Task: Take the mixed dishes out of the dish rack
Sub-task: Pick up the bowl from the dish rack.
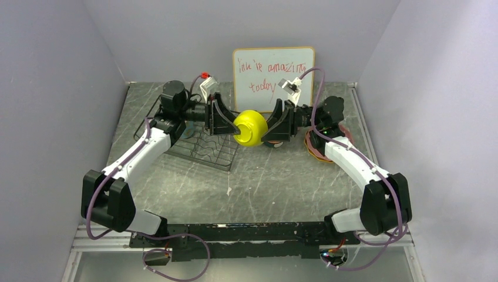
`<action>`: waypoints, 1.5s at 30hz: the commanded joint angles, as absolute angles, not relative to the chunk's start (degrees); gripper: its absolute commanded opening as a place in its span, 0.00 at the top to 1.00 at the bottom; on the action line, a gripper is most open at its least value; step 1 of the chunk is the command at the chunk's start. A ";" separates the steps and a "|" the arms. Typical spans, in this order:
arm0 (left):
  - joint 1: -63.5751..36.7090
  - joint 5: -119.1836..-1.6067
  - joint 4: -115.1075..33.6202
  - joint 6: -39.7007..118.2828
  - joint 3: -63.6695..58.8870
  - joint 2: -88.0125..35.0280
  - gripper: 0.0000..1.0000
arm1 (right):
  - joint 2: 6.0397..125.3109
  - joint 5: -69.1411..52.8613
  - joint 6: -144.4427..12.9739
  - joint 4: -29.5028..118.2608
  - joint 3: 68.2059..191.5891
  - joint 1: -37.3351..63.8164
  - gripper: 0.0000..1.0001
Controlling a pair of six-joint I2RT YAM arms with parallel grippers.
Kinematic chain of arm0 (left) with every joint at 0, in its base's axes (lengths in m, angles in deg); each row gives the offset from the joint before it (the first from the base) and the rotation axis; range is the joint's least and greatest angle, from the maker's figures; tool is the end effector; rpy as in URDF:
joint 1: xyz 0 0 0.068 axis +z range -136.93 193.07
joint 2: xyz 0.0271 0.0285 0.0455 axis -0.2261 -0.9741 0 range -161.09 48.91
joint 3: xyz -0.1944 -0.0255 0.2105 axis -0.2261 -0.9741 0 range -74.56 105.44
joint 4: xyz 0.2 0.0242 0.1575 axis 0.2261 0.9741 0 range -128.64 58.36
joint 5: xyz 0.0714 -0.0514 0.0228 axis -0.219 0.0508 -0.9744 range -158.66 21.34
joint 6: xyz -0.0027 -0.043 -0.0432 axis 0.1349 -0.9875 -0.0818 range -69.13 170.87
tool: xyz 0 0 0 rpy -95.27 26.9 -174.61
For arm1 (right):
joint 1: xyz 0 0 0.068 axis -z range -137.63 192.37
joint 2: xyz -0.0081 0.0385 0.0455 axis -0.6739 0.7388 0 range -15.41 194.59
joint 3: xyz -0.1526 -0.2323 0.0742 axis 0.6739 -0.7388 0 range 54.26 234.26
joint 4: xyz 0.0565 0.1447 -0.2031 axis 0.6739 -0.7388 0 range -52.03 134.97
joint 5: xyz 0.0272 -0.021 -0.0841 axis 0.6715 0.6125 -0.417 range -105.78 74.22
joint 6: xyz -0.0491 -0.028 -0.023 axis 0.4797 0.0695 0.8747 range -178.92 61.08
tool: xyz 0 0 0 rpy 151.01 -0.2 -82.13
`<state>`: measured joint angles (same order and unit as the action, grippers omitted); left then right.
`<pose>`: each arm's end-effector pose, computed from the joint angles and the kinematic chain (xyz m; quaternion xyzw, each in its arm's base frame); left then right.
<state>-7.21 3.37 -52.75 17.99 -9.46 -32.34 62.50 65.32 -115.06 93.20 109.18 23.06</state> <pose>0.2772 -0.1487 0.3776 0.3419 0.6234 -0.6297 0.3130 0.2475 0.1346 0.3831 -0.3923 0.5595 0.6681 0.2945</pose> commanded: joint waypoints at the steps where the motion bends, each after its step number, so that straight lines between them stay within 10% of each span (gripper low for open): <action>1: -7.32 3.28 -55.91 17.93 -9.86 -31.59 0.96 | 62.33 66.51 -115.98 98.14 110.07 22.06 0.55; 9: -7.26 4.12 -53.91 21.10 -10.37 -31.73 0.86 | 61.94 66.28 -116.32 98.41 109.64 22.05 0.72; 13: -7.30 3.87 -52.36 23.29 -10.30 -31.86 0.80 | 61.30 65.74 -116.40 98.54 109.19 21.92 1.00; 29: -7.31 0.28 -44.80 32.84 -7.61 -32.69 0.06 | 59.38 65.93 -105.60 85.76 109.60 21.97 1.00; 45: -7.32 -16.62 -16.63 53.93 0.10 -28.42 0.06 | 54.14 42.60 -45.68 17.58 122.46 23.69 1.00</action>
